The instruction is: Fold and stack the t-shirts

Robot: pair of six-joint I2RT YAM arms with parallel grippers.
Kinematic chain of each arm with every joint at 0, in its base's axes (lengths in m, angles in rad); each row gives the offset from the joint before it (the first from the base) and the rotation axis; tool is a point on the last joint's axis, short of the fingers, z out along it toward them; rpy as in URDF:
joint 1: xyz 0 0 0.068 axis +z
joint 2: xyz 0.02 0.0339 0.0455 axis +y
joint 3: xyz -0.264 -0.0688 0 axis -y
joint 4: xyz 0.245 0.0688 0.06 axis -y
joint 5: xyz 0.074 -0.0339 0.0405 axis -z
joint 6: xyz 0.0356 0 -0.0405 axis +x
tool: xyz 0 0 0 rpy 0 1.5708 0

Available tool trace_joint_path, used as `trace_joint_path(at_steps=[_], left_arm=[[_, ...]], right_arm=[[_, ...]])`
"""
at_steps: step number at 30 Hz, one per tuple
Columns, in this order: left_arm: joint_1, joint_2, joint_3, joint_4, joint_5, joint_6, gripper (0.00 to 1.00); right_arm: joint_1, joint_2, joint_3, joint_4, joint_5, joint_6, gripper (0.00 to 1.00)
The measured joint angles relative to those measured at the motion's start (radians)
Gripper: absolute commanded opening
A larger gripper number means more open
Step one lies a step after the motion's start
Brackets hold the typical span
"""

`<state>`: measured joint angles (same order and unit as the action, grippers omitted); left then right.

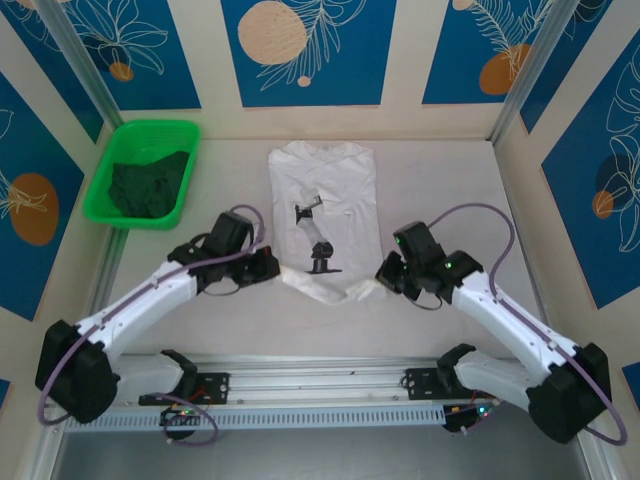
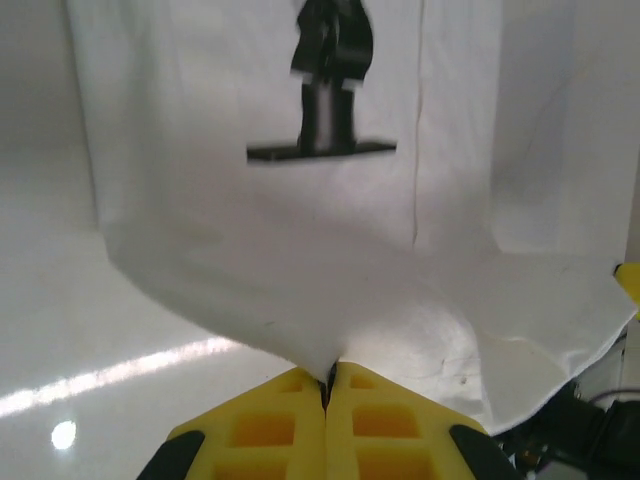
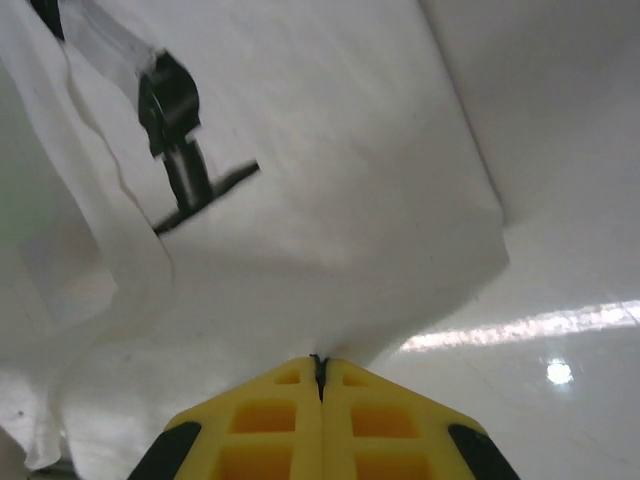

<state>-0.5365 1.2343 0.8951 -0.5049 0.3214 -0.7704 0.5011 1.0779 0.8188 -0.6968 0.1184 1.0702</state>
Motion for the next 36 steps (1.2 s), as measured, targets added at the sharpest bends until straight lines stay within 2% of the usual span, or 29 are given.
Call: trace_joint_path(at_steps=[8, 16, 23, 27, 29, 31, 34, 36], left_arm=[[0.169, 0.315, 0.183, 0.052, 0.035, 0.041, 0.00], [0.190, 0.613, 0.406, 0.061, 0.034, 0.050, 0.00], [0.222, 0.673, 0.452, 0.055, 0.009, 0.073, 0.00], [0.238, 0.689, 0.492, 0.049, 0.000, 0.076, 0.08], [0.241, 0.707, 0.524, 0.047, -0.006, 0.087, 0.19], [0.246, 0.736, 0.568, 0.035, -0.008, 0.095, 0.29], [0.262, 0.789, 0.638, 0.017, -0.016, 0.108, 0.50], [0.276, 0.802, 0.665, -0.002, -0.027, 0.112, 0.59]], right_arm=[[-0.171, 0.425, 0.303, 0.069, -0.068, -0.124, 0.00], [-0.277, 0.715, 0.503, 0.085, -0.116, -0.158, 0.00], [-0.320, 0.869, 0.643, 0.072, -0.177, -0.182, 0.00], [-0.330, 0.926, 0.704, 0.056, -0.191, -0.189, 0.01], [-0.332, 0.950, 0.732, 0.042, -0.198, -0.190, 0.10], [-0.336, 0.975, 0.764, 0.027, -0.206, -0.194, 0.31], [-0.351, 1.016, 0.819, -0.001, -0.224, -0.200, 0.51], [-0.366, 1.021, 0.840, -0.016, -0.229, -0.208, 0.54]])
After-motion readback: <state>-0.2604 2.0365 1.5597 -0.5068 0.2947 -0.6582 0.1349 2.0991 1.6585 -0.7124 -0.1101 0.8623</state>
